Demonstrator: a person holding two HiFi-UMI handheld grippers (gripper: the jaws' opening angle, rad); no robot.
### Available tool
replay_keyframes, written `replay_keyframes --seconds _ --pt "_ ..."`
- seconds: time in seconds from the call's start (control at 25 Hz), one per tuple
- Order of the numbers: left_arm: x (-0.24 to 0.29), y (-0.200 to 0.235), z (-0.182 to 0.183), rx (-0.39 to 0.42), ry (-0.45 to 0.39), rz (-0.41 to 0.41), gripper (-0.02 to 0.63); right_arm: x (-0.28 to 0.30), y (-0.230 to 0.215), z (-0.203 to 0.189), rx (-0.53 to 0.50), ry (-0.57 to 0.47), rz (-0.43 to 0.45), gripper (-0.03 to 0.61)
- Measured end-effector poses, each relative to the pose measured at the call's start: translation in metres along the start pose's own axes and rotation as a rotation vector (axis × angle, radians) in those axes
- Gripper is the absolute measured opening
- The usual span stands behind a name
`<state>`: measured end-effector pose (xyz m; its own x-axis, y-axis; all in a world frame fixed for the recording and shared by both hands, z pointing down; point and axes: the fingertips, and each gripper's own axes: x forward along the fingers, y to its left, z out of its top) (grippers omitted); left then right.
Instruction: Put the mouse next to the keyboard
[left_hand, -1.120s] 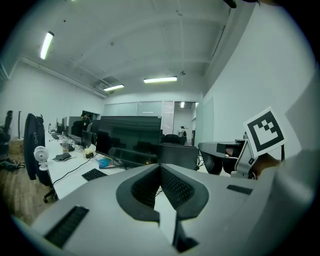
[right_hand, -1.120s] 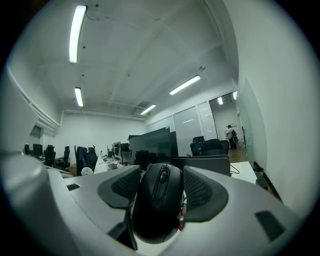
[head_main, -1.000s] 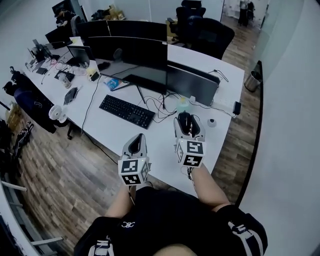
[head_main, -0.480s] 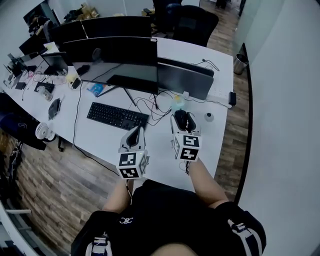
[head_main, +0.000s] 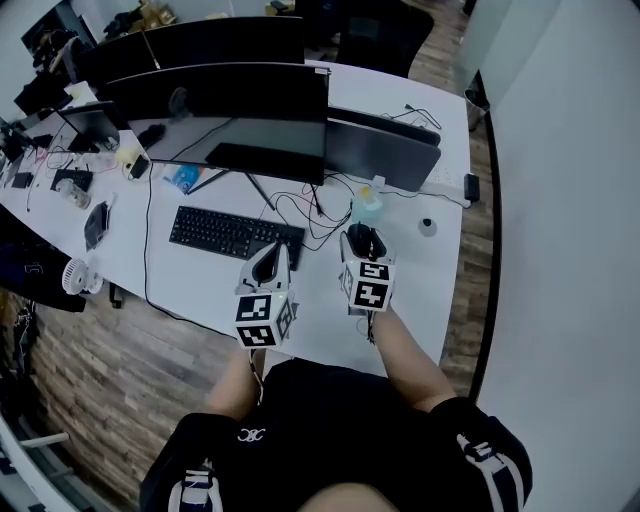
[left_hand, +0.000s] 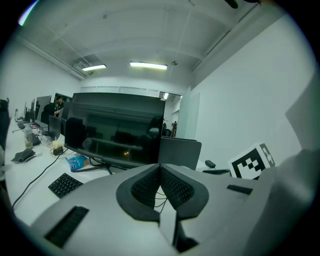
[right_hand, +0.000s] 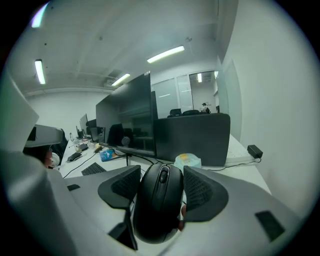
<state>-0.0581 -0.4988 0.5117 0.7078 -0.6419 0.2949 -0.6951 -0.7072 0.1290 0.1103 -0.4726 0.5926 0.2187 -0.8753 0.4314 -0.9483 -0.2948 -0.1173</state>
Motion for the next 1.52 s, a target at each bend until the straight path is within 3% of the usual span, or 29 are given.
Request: replay_keyframes --seconds 0.64,1.0,1.32,1.52 --pt "0.034 0.043 -0.018 0.005 0.077 -0.041 0.012 0.084 0.004 -0.117 0.115 0.296 -0.099 0.284" --pt "0.028 0.063 -0.022 -0.003 0.085 -0.023 0.012 0.096 0.010 -0.148 0.144 0.379 -0.138 0.289" --pt "0.027 0.060 -0.014 -0.002 0.064 -0.037 0.012 0.096 0.011 -0.139 0.114 0.327 -0.123 0.342" --pt "0.027 0.040 -0.009 0.003 0.049 -0.058 0.012 0.070 0.004 -0.087 0.125 0.157 -0.080 0.317"
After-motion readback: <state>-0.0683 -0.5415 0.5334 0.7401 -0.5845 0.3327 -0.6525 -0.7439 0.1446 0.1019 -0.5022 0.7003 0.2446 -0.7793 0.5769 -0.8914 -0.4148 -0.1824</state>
